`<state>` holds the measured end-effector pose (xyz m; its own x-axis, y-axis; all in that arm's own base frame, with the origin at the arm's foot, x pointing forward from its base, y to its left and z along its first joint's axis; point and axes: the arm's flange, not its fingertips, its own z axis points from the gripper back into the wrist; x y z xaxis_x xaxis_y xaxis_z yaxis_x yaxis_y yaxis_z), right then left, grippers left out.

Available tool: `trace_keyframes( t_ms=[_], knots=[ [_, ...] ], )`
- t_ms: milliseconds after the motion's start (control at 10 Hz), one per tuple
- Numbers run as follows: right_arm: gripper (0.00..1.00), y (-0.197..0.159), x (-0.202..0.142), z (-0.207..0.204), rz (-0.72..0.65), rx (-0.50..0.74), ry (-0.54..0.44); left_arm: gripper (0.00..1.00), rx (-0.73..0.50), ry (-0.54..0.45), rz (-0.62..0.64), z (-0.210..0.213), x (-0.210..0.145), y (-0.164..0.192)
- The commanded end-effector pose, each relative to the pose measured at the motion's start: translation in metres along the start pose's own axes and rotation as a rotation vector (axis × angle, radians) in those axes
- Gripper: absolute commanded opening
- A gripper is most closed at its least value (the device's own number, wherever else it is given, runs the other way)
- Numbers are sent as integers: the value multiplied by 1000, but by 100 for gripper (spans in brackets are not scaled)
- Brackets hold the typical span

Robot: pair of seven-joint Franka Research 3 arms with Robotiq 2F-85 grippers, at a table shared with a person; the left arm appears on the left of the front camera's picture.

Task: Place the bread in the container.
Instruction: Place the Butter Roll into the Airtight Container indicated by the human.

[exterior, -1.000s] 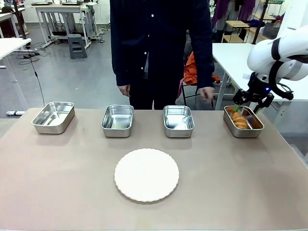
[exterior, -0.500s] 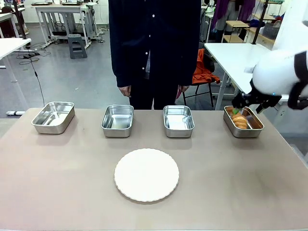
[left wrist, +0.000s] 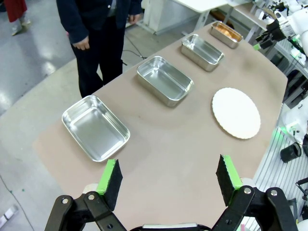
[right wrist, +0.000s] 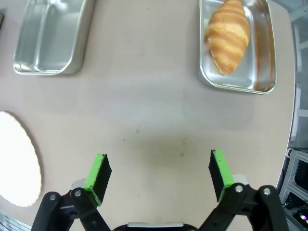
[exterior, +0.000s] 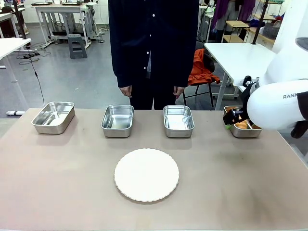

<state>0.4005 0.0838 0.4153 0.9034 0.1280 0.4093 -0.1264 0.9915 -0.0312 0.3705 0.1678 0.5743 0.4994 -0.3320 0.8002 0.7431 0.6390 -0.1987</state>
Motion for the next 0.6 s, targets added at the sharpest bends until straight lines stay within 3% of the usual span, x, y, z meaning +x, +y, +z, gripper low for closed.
trace_keyframes(
  t_ms=[0,100,500],
  knots=[
    [100,1,-49,0,-40,16,7,100,-5,-4,-14,1,-1,0],
    [100,0,0,0,0,0,0,100,-5,-4,-14,1,-1,0],
    [100,0,0,0,0,0,0,100,-5,-4,-14,1,-1,0]
  ],
)
